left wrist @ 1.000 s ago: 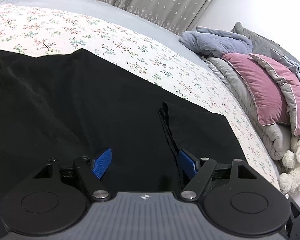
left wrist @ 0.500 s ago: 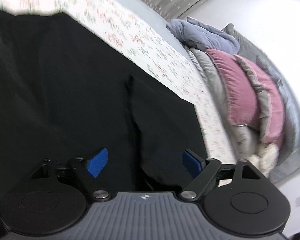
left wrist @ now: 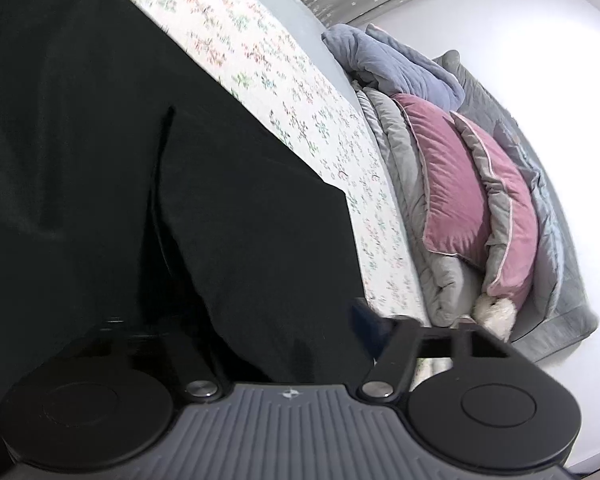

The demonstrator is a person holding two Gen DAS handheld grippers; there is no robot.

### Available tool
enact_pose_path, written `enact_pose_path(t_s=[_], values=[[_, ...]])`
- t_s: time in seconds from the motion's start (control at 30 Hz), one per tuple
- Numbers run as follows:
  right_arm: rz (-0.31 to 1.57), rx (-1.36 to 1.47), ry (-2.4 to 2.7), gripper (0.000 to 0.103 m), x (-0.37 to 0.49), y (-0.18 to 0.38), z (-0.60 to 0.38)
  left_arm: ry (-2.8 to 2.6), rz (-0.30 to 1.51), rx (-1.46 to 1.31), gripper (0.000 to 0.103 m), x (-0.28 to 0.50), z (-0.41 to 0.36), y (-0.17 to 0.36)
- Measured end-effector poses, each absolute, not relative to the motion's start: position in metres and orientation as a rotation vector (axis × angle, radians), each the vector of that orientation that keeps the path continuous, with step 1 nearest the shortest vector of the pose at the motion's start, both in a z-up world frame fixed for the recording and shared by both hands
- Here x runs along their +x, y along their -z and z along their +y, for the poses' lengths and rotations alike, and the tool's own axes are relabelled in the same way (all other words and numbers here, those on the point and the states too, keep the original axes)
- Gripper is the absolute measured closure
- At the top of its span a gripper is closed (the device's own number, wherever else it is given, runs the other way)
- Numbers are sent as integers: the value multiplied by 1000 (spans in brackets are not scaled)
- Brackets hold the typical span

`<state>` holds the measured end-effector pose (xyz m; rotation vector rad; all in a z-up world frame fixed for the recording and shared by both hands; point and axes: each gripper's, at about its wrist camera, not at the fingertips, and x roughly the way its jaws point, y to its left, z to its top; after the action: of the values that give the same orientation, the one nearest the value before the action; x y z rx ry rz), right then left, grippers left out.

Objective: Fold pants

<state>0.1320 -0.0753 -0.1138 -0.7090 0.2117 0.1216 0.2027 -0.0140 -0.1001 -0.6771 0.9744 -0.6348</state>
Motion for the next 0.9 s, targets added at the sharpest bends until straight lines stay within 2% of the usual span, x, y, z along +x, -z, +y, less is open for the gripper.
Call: enact_pose_path(t_s=[0.03,0.07,0.1,0.13,0.23,0.5,0.6,0.77,0.8,0.83,0.9], values=[[204,-716,-123,103,131,114,-74,630,977,-648,52,205,-15,100],[198,-720,-124,103,130,114,-77,620,975,-627,59,207,-17,99],[193,-724,-126,103,129,114,-76,615,972,-607,74,208,-17,99],[188,-730,-124,103,128,115,-75,608,971,-590,80,208,-16,99],[182,-732,-124,103,128,115,-75,597,966,-532,84,205,-19,95],[153,-752,-123,103,110,123,-72,635,959,-578,84,206,-15,95],[142,-760,-130,103,105,125,-70,679,1020,-660,69,214,-10,105],[135,-783,-132,103,98,129,-67,695,1028,-644,68,218,-11,103],[134,-785,-129,103,98,130,-66,673,1022,-608,78,217,-12,101],[135,-784,-126,103,99,130,-66,655,1014,-562,83,216,-15,98],[141,-772,-121,103,100,130,-66,649,992,-541,84,214,-15,93]])
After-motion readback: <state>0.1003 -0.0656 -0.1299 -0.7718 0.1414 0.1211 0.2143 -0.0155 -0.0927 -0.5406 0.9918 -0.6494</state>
